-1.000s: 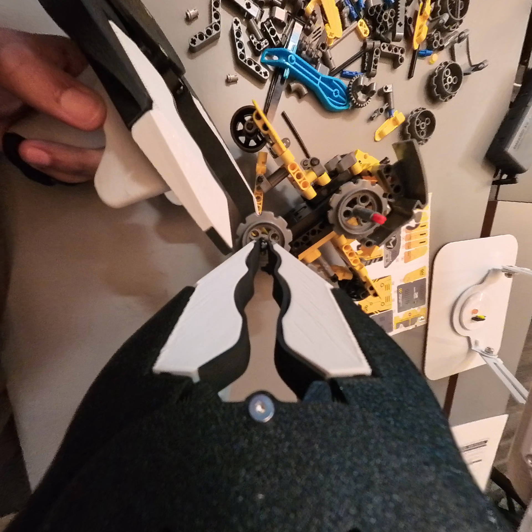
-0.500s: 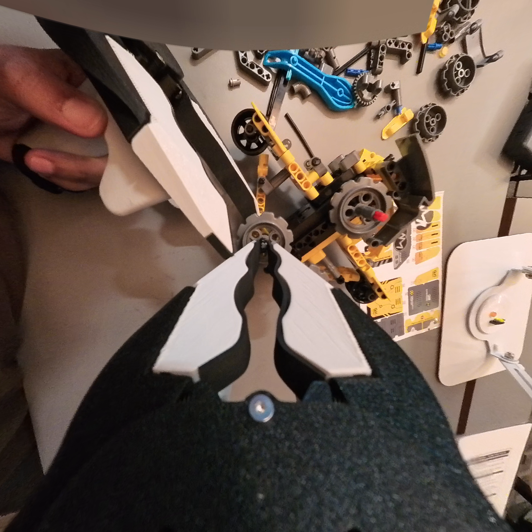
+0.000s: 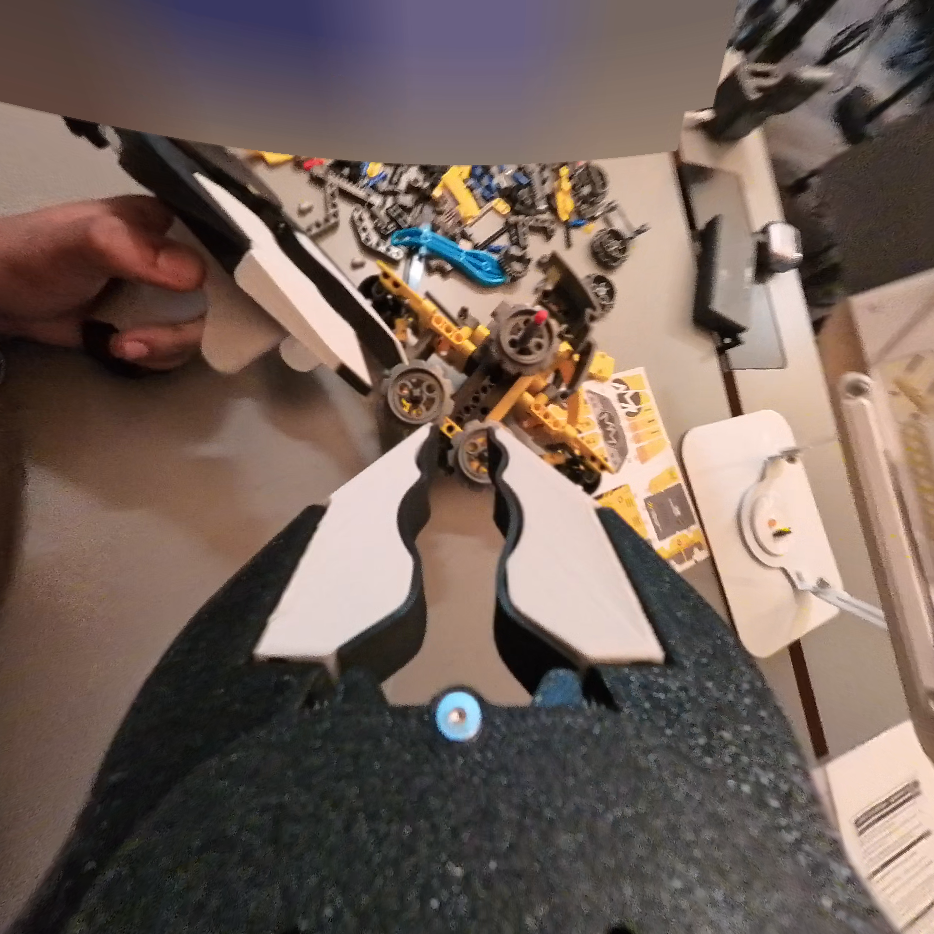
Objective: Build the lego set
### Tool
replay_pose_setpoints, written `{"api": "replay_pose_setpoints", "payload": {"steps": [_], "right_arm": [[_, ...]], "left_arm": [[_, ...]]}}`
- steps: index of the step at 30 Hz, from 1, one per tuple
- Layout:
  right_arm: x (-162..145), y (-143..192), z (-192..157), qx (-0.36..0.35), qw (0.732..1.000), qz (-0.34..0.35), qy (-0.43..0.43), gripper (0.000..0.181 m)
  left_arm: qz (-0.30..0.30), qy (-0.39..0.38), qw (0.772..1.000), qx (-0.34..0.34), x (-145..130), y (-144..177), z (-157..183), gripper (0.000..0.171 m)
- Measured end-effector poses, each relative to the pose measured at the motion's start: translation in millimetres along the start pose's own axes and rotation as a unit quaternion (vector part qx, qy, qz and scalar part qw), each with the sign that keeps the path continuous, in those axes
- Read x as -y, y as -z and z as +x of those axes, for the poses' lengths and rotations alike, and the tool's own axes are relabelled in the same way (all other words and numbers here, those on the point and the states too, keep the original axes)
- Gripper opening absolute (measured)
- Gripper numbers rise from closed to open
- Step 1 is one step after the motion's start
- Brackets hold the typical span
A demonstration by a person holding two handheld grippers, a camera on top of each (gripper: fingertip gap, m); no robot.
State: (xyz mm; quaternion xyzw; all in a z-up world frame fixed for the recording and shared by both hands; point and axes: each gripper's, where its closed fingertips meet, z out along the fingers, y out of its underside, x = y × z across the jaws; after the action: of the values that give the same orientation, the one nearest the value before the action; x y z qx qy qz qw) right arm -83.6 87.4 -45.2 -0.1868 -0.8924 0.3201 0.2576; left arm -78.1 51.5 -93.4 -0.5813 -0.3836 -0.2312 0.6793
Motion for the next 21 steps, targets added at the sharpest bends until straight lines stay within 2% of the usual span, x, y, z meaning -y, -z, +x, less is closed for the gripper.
{"api": "replay_pose_setpoints", "payload": {"steps": [5,9,12,16,18,21], "right_arm": [[-24.0,18.9,18.1,-0.033,0.99,0.11,-0.084,0.034],[-53.7,-3.9,30.9,-0.011,0.971,0.17,-0.169,0.048],[-47.1,-16.2,24.3,0.032,0.96,0.209,-0.182,0.053],[-36.8,-29.8,21.5,0.052,0.96,0.227,-0.153,0.061],[-36.5,-37.3,12.3,0.071,0.962,0.224,-0.137,0.062],[-33.3,-42.4,8.5,0.057,0.963,0.24,-0.107,0.061]], "left_arm": [[0.016,-0.027,0.999,0.029,0.2,13.2,5.6,0.064],[0.038,-0.089,0.993,0.07,11.6,26.0,15.9,0.065],[0.075,-0.132,0.981,0.121,44.5,46.9,17.2,0.065],[0.139,-0.147,0.969,0.142,93.8,71.8,23.2,0.065],[0.158,-0.166,0.964,0.137,114.4,72.6,31.3,0.066],[0.16,-0.214,0.955,0.13,142.0,57.3,40.5,0.066]]}}
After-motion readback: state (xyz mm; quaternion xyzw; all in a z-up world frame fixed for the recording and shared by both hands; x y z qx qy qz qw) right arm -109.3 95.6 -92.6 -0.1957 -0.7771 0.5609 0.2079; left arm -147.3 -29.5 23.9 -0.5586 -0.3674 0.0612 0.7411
